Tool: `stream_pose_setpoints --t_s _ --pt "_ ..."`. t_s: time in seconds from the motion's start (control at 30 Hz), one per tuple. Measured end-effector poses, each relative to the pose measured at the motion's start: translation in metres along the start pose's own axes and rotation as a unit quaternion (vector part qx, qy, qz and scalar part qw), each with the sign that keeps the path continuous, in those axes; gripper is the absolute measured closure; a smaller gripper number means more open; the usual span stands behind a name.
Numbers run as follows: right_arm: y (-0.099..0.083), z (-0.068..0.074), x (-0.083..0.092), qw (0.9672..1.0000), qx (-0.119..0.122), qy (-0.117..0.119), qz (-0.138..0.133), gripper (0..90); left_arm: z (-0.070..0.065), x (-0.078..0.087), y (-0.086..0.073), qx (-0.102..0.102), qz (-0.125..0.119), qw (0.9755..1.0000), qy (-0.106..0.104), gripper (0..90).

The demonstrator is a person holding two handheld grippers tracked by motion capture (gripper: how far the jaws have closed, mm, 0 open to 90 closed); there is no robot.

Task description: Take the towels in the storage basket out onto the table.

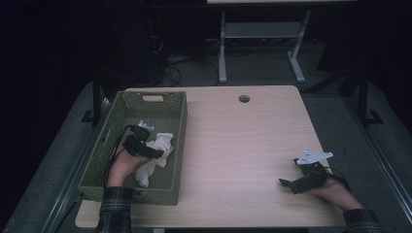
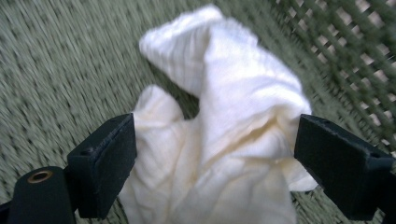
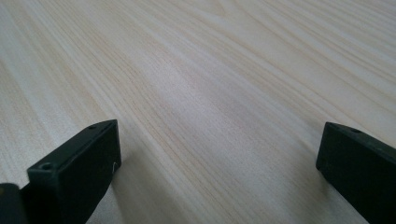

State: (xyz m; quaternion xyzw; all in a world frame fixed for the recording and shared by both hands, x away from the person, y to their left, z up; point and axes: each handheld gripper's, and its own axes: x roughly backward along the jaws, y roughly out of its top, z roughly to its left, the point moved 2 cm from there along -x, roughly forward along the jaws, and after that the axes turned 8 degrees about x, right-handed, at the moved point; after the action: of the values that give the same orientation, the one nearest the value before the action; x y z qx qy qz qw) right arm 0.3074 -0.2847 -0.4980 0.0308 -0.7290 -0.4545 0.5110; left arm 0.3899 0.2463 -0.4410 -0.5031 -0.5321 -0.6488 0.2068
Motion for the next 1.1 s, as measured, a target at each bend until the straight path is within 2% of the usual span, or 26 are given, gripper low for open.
stream_pose_setpoints --t_s 0.03,0.07,0.1,0.3,0.47,0.57,0.6,0.63,0.67,0.7,0.77,0.9,1.0,1.03,1.07,1.1 --pt "0.000 0.000 0.000 1.0000 0.000 0.000 0.000 0.0 0.000 -0.004 -0.002 0.004 0.015 0.9999 0.002 12.3" --pt "0.000 0.000 0.000 1.0000 0.000 0.000 0.000 0.0 0.000 -0.004 -0.002 0.004 0.015 0.9999 0.002 12.3" --pt "0.000 0.000 0.000 1.0000 0.000 0.000 0.000 0.0 -0.001 -0.006 -0.003 0.001 0.026 0.9996 0.007 12.3" --pt "0.000 0.000 0.000 1.0000 0.000 0.000 0.000 0.0 -0.001 -0.015 -0.007 0.006 0.046 0.9988 0.013 12.3" --pt "0.000 0.000 0.000 1.0000 0.000 0.000 0.000 0.0 0.001 -0.017 -0.008 0.012 0.046 0.9988 0.007 12.3" --pt "0.000 0.000 0.000 1.0000 0.000 0.000 0.000 0.0 0.001 -0.015 -0.008 0.010 0.055 0.9984 0.003 14.5" --pt "0.000 0.000 0.000 1.0000 0.000 0.000 0.000 0.0 0.001 -0.014 -0.008 0.012 0.057 0.9983 0.002 17.7" --pt "0.000 0.000 0.000 1.0000 0.000 0.000 0.000 0.0 0.001 -0.013 -0.008 0.011 0.059 0.9982 0.004 25.9" --pt "0.000 0.000 0.000 1.0000 0.000 0.000 0.000 0.0 0.001 -0.011 -0.008 0.015 0.060 0.9981 0.005 25.9" --pt "0.000 0.000 0.000 1.0000 0.000 0.000 0.000 0.0 0.001 -0.008 -0.007 0.018 0.061 0.9980 0.001 40.5" --pt "0.000 0.000 0.000 1.0000 0.000 0.000 0.000 0.0 0.000 -0.005 -0.006 0.015 0.064 0.9978 -0.002 53.3" --pt "0.000 0.000 0.000 1.0000 0.000 0.000 0.000 0.0 -0.002 0.000 -0.005 0.016 0.063 0.9978 -0.007 63.8" --pt "0.000 0.000 0.000 1.0000 0.000 0.000 0.000 0.0 -0.002 0.003 -0.004 0.014 0.058 0.9981 -0.011 66.5" --pt "0.000 0.000 0.000 1.0000 0.000 0.000 0.000 0.0 -0.002 0.008 -0.003 0.020 0.042 0.9988 -0.017 67.4" --pt "0.000 0.000 0.000 1.0000 0.000 0.000 0.000 0.0 -0.002 0.008 -0.003 0.020 0.042 0.9988 -0.017 67.8" --pt "0.000 0.000 0.000 1.0000 0.000 0.000 0.000 0.0 -0.002 0.011 -0.002 0.023 0.029 0.9991 -0.019 67.8"
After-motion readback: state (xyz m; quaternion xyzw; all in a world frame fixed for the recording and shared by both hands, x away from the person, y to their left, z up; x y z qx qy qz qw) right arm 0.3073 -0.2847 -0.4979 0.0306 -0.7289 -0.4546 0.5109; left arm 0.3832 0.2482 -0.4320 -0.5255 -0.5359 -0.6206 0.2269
